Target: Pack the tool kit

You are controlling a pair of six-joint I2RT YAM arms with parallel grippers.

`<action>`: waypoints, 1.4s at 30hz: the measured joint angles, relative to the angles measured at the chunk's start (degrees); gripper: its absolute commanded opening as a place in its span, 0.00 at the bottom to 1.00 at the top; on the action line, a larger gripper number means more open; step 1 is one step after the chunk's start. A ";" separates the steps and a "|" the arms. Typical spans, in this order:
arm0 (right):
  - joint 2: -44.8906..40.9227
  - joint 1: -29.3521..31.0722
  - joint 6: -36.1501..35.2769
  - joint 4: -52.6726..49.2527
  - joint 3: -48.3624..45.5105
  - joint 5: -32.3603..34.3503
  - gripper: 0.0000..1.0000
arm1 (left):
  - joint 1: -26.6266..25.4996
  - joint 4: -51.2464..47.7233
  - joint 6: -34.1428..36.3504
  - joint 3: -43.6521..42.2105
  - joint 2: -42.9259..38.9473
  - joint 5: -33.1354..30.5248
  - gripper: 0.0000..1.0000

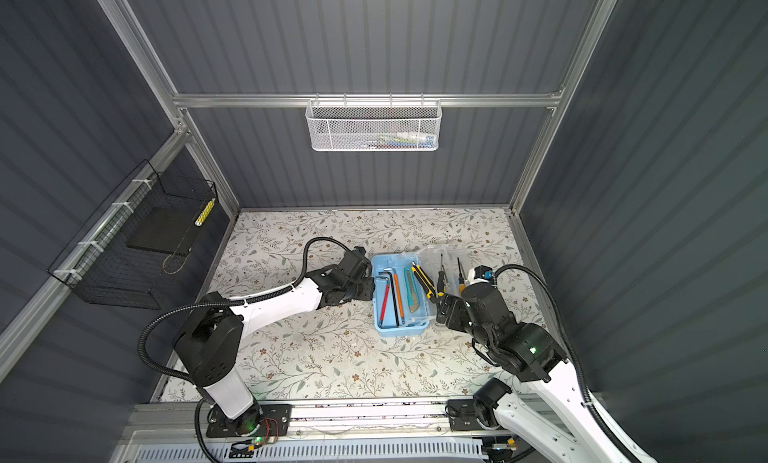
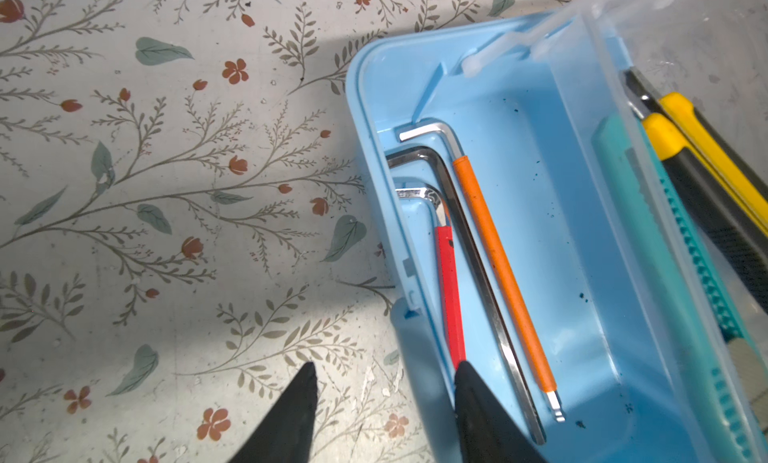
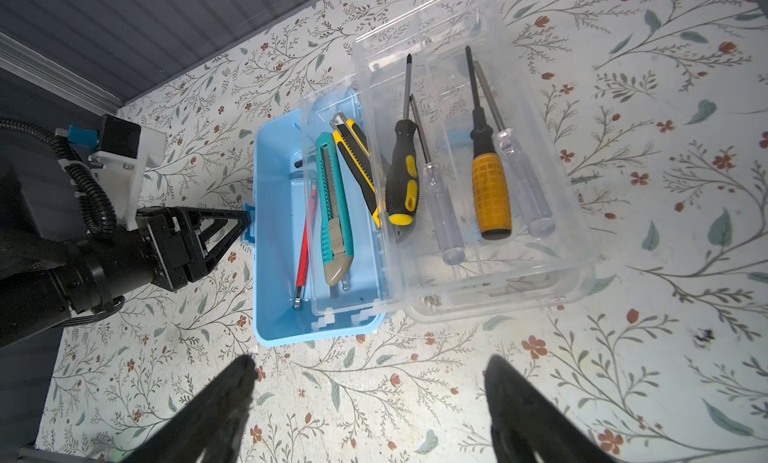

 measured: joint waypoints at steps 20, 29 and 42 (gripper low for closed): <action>-0.48 -0.11 0.07 -0.04 -0.87 -0.02 0.86 | 3.41 0.07 0.17 0.81 -1.14 -0.26 0.55; -0.37 -0.31 0.46 0.00 -0.90 0.02 0.86 | 3.41 2.56 0.94 9.92 6.40 1.36 0.56; 0.02 -0.35 0.70 0.07 -1.01 0.39 0.86 | 3.41 1.64 1.14 18.29 17.20 -5.66 0.37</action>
